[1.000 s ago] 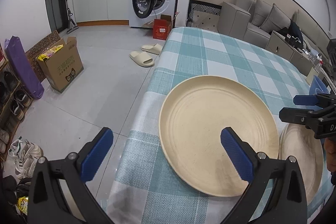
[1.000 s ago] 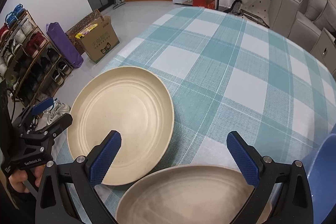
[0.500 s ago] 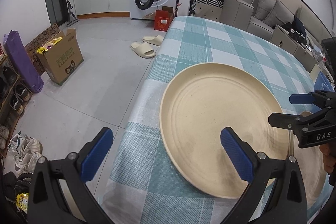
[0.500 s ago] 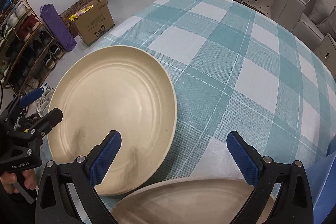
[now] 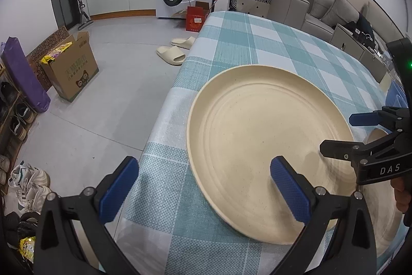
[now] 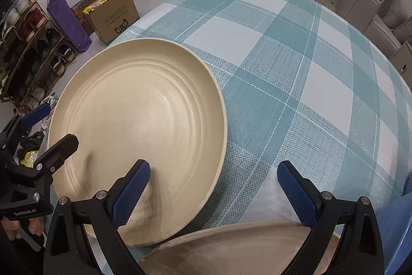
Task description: Organize plates and bowls
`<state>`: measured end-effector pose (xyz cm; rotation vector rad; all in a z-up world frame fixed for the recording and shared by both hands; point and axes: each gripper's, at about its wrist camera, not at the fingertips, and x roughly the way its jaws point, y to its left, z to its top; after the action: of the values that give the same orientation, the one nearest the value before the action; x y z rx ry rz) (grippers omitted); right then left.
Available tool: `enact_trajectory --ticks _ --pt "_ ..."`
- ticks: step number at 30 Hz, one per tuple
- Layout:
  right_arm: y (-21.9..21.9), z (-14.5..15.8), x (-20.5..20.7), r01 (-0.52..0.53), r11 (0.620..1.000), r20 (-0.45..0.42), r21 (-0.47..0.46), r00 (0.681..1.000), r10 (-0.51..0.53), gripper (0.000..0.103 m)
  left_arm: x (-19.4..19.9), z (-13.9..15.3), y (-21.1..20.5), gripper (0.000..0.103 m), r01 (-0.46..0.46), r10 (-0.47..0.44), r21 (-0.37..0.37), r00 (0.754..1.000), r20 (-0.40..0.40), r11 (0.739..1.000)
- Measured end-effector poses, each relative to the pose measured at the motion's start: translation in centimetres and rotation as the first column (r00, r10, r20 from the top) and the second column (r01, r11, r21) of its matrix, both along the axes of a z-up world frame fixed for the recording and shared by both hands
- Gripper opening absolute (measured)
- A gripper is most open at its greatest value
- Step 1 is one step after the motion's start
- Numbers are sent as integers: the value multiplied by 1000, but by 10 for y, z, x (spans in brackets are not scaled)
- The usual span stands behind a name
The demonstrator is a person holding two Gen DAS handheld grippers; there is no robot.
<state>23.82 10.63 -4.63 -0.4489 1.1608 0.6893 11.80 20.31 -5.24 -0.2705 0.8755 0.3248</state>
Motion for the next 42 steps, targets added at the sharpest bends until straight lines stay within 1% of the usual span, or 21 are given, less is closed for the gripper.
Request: enact_trajectory --ticks 1,3,5,10,12,14,15,16,17,18,21,23,29,35,38,42 --pt "0 0 0 -1 1000 -2 3 1000 1 97 0 0 -1 103 2 -2 0 1000 0 1000" --pt "-1 0 0 -4 1000 -9 5 1000 4 87 0 0 -1 102 6 -6 0 1000 -1 1000" --pt "-1 0 -1 -6 1000 -12 7 1000 7 82 0 0 -2 102 12 -12 1 1000 1 1000" --pt "-3 2 -2 -13 1000 -17 26 1000 14 74 0 1 -4 101 26 -26 1 1000 5 1000" --pt "-4 4 -3 -16 999 -17 39 1000 17 68 -1 2 -4 99 30 -30 -5 1000 7 1000" --pt "-4 7 -5 -20 999 -16 49 1000 21 63 -1 2 -3 93 35 -35 -11 999 7 999" --pt "-4 8 -5 -20 998 -14 52 1000 21 60 -1 2 -3 93 37 -37 -12 999 8 999" --pt "-5 8 -5 -20 998 -12 55 1000 21 59 -2 2 -3 90 38 -37 -11 999 9 999" --pt "-5 9 -5 -21 998 -11 58 1000 21 55 -2 3 -3 85 39 -39 -15 999 10 999" --pt "-5 10 -6 -21 998 -11 59 1000 22 53 -2 3 -3 84 42 -42 -20 999 10 999" --pt "-6 11 -7 -22 998 -7 64 1000 22 49 -2 3 -3 80 50 -50 -23 999 15 998" --pt "-7 11 -7 -21 997 -10 68 1000 22 48 -2 3 -3 69 56 -55 -28 998 14 998" --pt "-8 12 -7 -21 997 -8 70 1000 21 40 -3 2 -3 53 63 -62 -41 998 14 997" --pt "-10 12 -7 -21 997 -9 73 1000 22 37 -3 3 -3 48 64 -63 -42 998 14 997" --pt "-8 13 -9 -30 997 -4 70 1000 30 31 -3 3 -3 43 68 -67 -42 998 11 997" --pt "-5 13 -11 -37 998 12 57 999 36 29 -4 3 -5 42 72 -72 -31 997 6 997"
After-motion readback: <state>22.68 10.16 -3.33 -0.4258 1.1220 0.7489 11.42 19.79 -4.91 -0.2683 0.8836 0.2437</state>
